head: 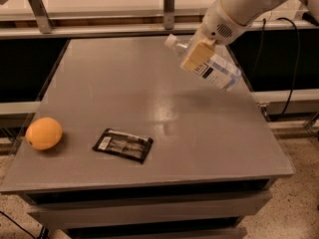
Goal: Place blue plastic bottle upright
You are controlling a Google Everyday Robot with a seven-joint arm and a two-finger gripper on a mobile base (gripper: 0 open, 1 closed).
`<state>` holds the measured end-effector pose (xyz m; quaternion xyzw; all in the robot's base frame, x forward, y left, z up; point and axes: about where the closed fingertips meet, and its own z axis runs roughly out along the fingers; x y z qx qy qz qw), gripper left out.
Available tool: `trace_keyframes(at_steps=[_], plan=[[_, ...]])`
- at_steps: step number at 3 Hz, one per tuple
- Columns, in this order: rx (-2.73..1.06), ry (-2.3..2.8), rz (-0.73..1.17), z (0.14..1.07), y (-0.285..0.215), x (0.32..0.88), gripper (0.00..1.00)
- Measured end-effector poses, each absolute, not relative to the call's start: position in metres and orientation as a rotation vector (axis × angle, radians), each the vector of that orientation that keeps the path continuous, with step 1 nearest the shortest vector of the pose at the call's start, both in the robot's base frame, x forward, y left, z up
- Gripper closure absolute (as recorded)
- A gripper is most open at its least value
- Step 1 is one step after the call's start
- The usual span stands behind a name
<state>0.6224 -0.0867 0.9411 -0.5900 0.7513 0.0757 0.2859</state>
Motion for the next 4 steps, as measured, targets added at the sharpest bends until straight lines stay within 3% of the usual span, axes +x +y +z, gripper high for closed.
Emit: trace_keyframes(at_steps=[1, 3, 4], plan=[[-1.539, 2.035, 0.297, 0.921, -0.094, 0.632, 1.0], [-1.138, 1.833, 0.862, 0.922, -0.117, 0.64, 1.0], [-1.004, 1.656, 1.023, 0.961, -0.121, 0.633, 1.0]])
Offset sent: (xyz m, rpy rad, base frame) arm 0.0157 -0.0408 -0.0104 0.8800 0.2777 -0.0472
